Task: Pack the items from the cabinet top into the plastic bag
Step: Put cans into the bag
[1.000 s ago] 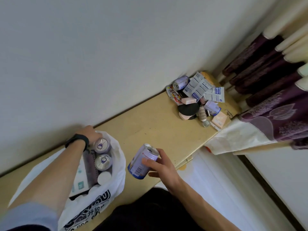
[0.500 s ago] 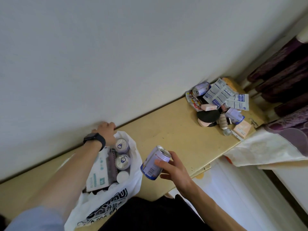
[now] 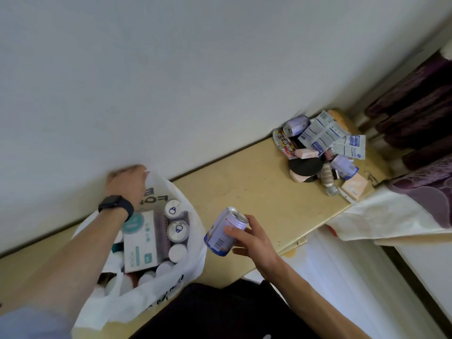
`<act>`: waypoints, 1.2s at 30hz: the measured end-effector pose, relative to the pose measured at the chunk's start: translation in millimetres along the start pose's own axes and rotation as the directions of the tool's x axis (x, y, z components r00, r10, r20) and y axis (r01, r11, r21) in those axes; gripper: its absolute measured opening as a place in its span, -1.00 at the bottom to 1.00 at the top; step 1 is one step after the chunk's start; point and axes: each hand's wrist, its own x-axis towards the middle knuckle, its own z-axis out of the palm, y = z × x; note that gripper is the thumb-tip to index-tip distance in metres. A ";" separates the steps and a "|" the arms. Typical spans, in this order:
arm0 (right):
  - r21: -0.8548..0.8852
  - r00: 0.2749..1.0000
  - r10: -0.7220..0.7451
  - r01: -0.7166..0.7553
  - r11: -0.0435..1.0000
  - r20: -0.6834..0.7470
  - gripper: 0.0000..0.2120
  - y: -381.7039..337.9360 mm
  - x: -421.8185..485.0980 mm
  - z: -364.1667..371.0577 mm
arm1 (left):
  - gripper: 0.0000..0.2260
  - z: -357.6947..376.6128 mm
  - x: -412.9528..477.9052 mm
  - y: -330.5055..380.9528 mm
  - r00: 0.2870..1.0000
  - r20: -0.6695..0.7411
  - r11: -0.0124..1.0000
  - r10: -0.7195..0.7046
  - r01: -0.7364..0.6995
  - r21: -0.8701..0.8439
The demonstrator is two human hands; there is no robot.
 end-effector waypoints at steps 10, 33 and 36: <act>-0.287 0.989 -0.141 0.151 0.946 0.053 -0.53 -6.1 25.5 54.0 | -0.47 -21.1 -56.7 -32.0 0.991 0.106 0.976 -0.077 0.097 -0.197; -0.839 0.858 -0.044 0.510 0.187 0.512 -0.22 25.7 74.5 195.9 | -0.56 -39.3 -177.5 -97.1 0.945 0.191 0.825 -0.265 0.325 -0.463; -0.882 0.895 -0.033 0.444 0.156 0.445 -0.16 7.4 84.7 191.4 | -0.68 -38.4 -176.1 -96.3 0.965 0.191 0.921 -0.182 0.236 -0.311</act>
